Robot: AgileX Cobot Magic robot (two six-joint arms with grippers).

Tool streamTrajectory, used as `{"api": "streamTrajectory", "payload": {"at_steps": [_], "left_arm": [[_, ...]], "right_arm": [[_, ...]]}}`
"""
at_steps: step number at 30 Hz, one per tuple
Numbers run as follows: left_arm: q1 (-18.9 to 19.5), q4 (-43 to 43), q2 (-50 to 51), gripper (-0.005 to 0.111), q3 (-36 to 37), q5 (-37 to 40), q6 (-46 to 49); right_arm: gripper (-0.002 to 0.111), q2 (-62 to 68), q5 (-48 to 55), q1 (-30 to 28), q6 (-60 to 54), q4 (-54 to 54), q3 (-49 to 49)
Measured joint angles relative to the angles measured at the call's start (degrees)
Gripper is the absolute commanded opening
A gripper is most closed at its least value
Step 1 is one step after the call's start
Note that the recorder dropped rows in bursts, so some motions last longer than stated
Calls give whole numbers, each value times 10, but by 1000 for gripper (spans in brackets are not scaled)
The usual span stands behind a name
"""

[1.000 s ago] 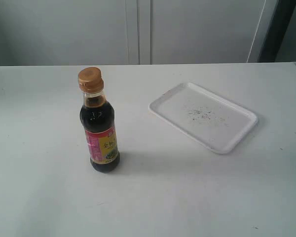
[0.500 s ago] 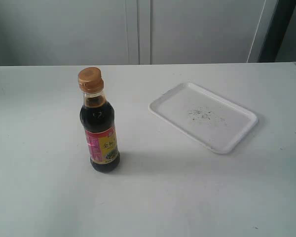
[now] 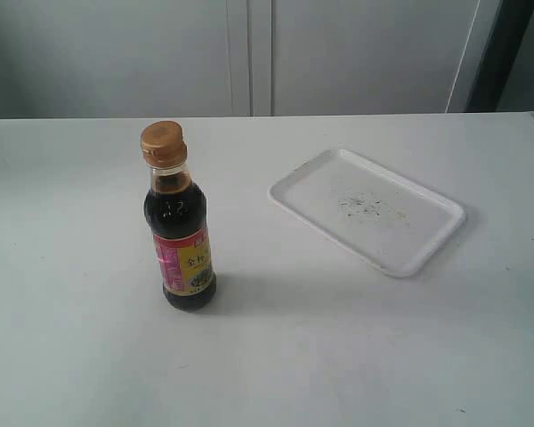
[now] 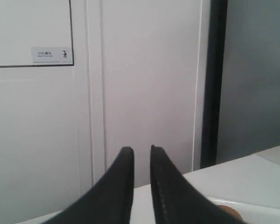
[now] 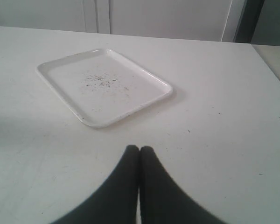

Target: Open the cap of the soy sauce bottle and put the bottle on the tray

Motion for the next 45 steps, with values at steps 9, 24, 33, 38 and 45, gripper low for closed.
{"api": "streamTrajectory", "payload": {"at_steps": [9, 24, 33, 38, 45], "left_arm": [[-30, 77, 68, 106, -45, -110, -10], [-174, 49, 173, 105, -77, -37, 18], [-228, -7, 264, 105, -105, -29, 64], [-229, -23, 313, 105, -105, -50, 89], [-231, -25, 364, 105, -105, -67, 113]], "right_arm": [[0, 0, 0, 0, 0, 0, 0], [0, 0, 0, 0, 0, 0, 0], [0, 0, 0, 0, 0, 0, 0], [0, 0, 0, 0, 0, 0, 0], [0, 0, 0, 0, 0, 0, 0]]}}
